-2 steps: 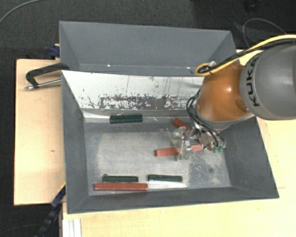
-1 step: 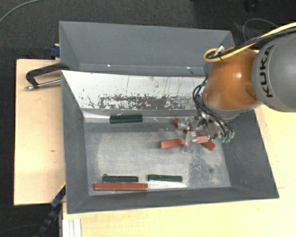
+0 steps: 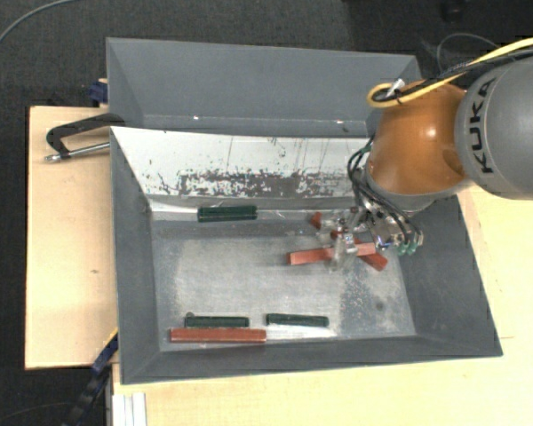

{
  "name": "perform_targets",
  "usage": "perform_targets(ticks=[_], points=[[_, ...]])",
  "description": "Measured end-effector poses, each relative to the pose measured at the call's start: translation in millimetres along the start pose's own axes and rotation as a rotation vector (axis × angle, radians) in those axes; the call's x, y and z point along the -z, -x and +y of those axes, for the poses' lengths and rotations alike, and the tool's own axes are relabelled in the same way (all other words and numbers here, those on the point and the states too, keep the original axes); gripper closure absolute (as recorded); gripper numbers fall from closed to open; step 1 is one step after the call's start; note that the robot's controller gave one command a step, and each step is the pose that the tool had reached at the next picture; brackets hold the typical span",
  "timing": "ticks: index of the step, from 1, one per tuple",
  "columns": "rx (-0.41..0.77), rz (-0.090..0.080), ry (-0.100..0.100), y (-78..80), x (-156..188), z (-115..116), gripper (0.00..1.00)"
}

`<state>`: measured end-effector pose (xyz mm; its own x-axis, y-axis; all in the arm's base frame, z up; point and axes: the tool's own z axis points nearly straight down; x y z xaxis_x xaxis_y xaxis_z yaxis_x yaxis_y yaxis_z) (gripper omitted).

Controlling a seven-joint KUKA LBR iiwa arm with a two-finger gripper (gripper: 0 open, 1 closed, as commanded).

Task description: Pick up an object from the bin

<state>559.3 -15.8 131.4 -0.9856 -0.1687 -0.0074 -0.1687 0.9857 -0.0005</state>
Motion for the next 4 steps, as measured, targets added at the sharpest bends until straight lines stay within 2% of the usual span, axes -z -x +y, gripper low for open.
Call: perform_targets(ticks=[2, 4], points=[[0.0, -0.002, 0.0, 4.6, 45.8, 0.6, 1.0], [0.0, 0.0, 0.0, 7.8, 62.0, 0.9, 1.0]])
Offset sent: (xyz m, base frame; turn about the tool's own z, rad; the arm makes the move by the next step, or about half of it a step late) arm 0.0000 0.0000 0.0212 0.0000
